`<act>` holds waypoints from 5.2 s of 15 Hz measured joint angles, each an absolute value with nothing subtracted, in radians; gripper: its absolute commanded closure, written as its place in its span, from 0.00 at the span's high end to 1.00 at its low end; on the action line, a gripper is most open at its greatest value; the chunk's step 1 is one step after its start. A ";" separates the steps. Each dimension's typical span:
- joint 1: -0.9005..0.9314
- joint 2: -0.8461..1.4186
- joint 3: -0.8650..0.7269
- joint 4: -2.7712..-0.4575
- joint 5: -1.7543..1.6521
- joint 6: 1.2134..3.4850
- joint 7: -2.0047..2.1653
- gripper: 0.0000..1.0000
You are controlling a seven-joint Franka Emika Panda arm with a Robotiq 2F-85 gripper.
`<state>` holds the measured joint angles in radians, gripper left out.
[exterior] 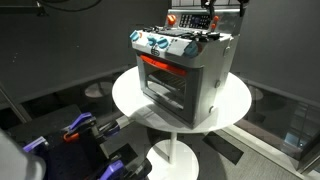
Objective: Press the top right orange button on the stove
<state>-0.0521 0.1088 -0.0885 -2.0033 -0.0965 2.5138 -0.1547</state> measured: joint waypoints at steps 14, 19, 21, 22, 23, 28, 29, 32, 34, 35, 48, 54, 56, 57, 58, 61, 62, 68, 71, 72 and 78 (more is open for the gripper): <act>-0.052 0.198 -0.071 -1.911 -0.042 2.514 -0.154 1.00; -0.052 0.221 -0.066 -1.885 -0.031 2.514 -0.154 1.00; -0.052 0.230 -0.064 -1.875 -0.030 2.514 -0.154 1.00; -0.053 0.235 -0.063 -1.870 -0.030 2.514 -0.154 1.00; -0.053 0.239 -0.063 -1.864 -0.030 2.514 -0.154 1.00; -0.054 0.257 -0.063 -1.843 -0.030 2.512 -0.154 1.00; -0.055 0.261 -0.063 -1.839 -0.030 2.510 -0.155 1.00; -0.056 0.265 -0.063 -1.830 -0.030 2.503 -0.155 1.00; -0.056 0.265 -0.063 -1.830 -0.030 2.500 -0.155 1.00; -0.057 0.265 -0.063 -1.829 -0.030 2.499 -0.155 1.00; -0.113 0.143 -0.077 -1.906 -0.029 2.327 -0.155 1.00; -0.114 0.027 -0.099 -1.982 -0.029 2.101 -0.155 1.00; -0.114 -0.011 -0.104 -2.004 -0.029 2.017 -0.155 1.00; -0.114 -0.031 -0.105 -2.016 -0.031 1.984 -0.155 1.00; -0.114 -0.051 -0.105 -2.029 -0.033 1.956 -0.155 1.00; -0.113 -0.122 -0.105 -2.081 -0.046 1.904 -0.155 1.00; -0.113 -0.149 -0.105 -2.101 -0.051 1.894 -0.155 1.00; -0.112 -0.309 -0.102 -2.223 -0.073 1.882 -0.155 1.00; -0.111 -0.380 -0.098 -2.274 -0.076 1.881 -0.155 1.00; -0.108 -0.401 -0.096 -2.289 -0.076 1.879 -0.155 1.00; -0.096 -0.482 -0.083 -2.342 -0.076 1.877 -0.154 1.00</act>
